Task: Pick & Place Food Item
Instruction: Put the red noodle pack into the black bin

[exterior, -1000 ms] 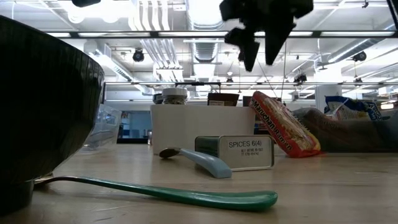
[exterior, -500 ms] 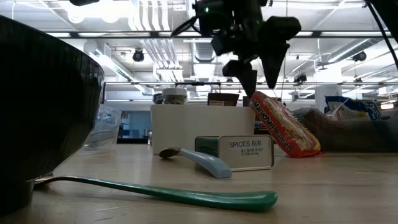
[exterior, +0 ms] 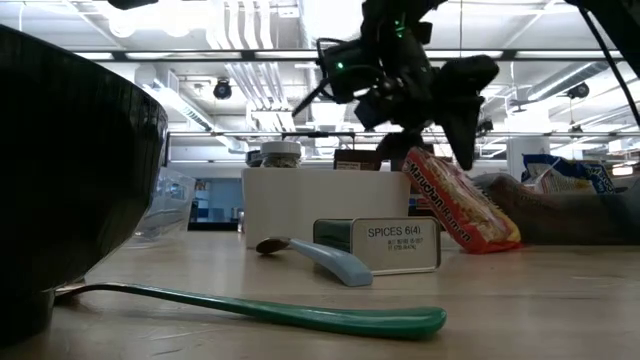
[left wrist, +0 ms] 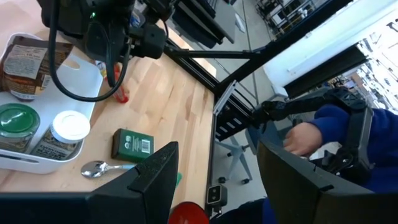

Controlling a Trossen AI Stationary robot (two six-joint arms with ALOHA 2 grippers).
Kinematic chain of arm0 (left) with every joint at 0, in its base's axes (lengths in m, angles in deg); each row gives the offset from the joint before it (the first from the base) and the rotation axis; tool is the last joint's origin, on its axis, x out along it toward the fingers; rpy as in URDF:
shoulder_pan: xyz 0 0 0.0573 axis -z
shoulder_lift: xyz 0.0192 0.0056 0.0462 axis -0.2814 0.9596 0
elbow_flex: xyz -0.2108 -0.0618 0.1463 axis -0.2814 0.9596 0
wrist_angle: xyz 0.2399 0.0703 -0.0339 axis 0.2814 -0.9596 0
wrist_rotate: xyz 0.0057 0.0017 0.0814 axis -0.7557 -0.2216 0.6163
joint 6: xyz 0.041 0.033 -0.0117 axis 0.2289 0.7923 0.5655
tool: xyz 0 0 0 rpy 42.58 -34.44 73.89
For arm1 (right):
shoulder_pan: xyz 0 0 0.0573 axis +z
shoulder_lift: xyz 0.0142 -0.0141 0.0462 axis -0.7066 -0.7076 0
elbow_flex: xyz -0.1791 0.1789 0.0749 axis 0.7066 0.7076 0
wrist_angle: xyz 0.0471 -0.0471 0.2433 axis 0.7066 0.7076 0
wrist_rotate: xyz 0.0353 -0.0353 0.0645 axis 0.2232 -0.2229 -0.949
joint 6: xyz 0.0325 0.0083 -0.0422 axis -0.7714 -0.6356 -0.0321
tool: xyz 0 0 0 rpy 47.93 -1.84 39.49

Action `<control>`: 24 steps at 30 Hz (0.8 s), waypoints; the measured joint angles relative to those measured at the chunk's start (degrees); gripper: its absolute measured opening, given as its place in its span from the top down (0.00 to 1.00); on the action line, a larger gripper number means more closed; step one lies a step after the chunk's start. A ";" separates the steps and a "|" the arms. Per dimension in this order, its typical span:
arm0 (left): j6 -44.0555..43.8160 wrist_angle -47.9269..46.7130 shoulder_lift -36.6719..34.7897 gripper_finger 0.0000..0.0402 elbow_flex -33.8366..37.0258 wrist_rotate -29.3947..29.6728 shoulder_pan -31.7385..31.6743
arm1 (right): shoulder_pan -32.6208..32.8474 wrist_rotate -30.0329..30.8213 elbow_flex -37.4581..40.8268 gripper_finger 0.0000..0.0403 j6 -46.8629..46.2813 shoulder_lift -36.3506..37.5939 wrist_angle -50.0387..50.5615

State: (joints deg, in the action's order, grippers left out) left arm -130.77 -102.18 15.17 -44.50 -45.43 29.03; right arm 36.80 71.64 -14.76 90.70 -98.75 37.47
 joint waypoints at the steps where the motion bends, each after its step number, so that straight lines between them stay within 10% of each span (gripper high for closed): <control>1: 0.02 0.00 0.00 0.45 0.00 -0.02 0.00 | 0.02 0.00 0.48 0.22 0.04 0.00 -0.02; 24: 0.02 0.07 0.00 0.45 0.00 -0.02 -0.02 | 0.39 -7.13 1.61 0.85 -1.33 0.29 0.21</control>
State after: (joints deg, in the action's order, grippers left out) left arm -130.75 -102.12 15.17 -44.50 -45.45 29.01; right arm 37.19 64.51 -13.15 89.37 -98.46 37.68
